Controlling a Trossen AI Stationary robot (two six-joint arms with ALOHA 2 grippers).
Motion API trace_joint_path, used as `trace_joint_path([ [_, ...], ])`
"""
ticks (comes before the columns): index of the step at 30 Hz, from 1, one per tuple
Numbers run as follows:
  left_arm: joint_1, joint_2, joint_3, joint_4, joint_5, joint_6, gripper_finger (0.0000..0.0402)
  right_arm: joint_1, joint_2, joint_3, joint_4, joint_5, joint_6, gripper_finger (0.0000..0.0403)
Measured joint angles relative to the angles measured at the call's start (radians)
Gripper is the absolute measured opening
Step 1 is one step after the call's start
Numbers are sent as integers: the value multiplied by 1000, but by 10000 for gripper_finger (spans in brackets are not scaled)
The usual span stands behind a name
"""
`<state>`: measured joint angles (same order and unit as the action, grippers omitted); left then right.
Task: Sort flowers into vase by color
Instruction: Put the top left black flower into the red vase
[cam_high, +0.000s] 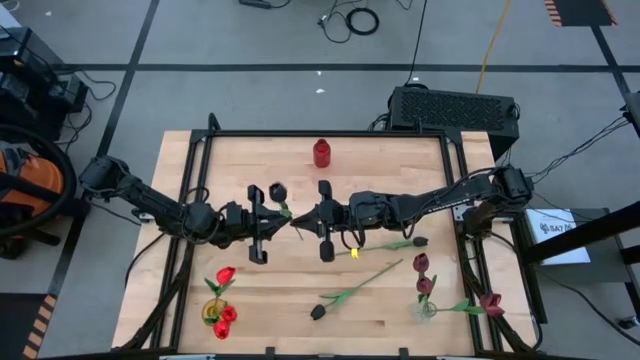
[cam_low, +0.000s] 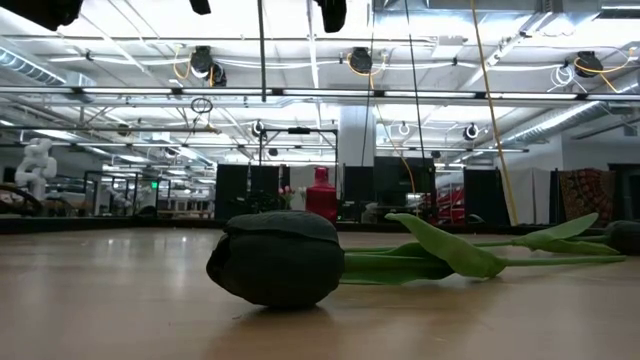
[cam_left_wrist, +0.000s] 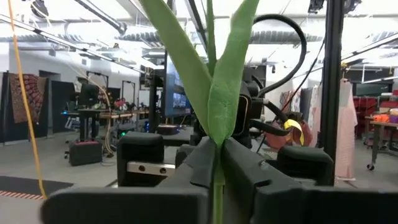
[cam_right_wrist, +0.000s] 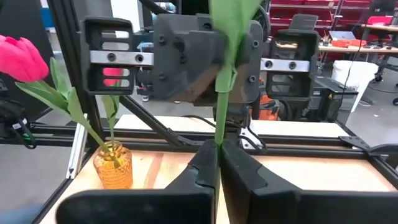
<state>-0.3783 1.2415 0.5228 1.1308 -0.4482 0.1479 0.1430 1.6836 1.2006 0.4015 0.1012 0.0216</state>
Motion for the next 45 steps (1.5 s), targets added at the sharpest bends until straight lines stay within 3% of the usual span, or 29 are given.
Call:
trace_joint_path([
  [8, -30, 0, 0, -46, -77, 24, 128, -11, -4, 0, -20, 4, 2, 2],
  [16, -30, -1, 0, -109, -135, 2, 138, -18, -4, 0, -27, 7, 1, 1],
  [24, 4, -1, 0, -146, -137, -12, 114, -18, -4, 0, -36, 7, -5, 0],
  [32, 12, -1, 0, -148, -128, -7, 17, -20, -4, 0, -46, 34, 17, 10],
  [37, 66, -1, 0, -132, -78, -11, 13, -27, -36, 20, -209, 85, 73, 67],
  [45, 316, -1, 0, -52, 140, -122, 5, -29, -169, 43, -549, 214, 93, 172],
])
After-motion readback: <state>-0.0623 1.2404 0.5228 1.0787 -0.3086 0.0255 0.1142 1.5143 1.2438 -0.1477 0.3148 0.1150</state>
